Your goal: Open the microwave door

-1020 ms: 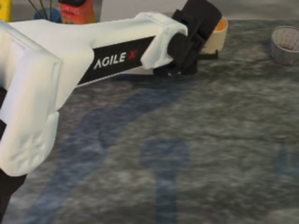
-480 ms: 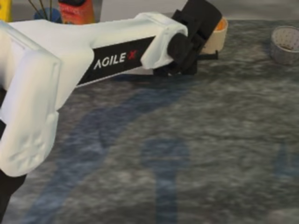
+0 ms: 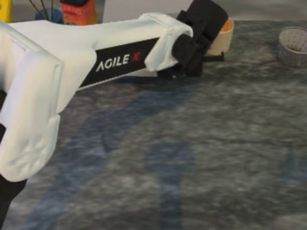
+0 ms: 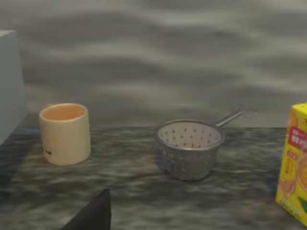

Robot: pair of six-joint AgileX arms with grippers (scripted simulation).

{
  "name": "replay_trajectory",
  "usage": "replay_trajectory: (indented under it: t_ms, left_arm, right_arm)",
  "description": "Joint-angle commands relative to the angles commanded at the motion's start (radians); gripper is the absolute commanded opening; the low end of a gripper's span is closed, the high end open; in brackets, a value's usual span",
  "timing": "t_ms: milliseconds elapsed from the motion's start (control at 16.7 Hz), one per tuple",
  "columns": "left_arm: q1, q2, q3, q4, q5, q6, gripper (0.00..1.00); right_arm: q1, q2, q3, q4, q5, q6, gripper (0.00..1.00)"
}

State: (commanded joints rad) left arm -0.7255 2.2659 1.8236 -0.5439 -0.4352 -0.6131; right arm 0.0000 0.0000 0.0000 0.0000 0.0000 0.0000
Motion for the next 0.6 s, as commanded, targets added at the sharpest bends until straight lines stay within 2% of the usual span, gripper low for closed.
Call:
replay_trajectory:
  t_ms: [600]
  left_arm:
    - [-0.005, 0.001, -0.011, 0.007, 0.01, 0.004, 0.0]
  right_arm:
    - [0.0, 0.0, 0.0, 0.0, 0.0, 0.0, 1.0]
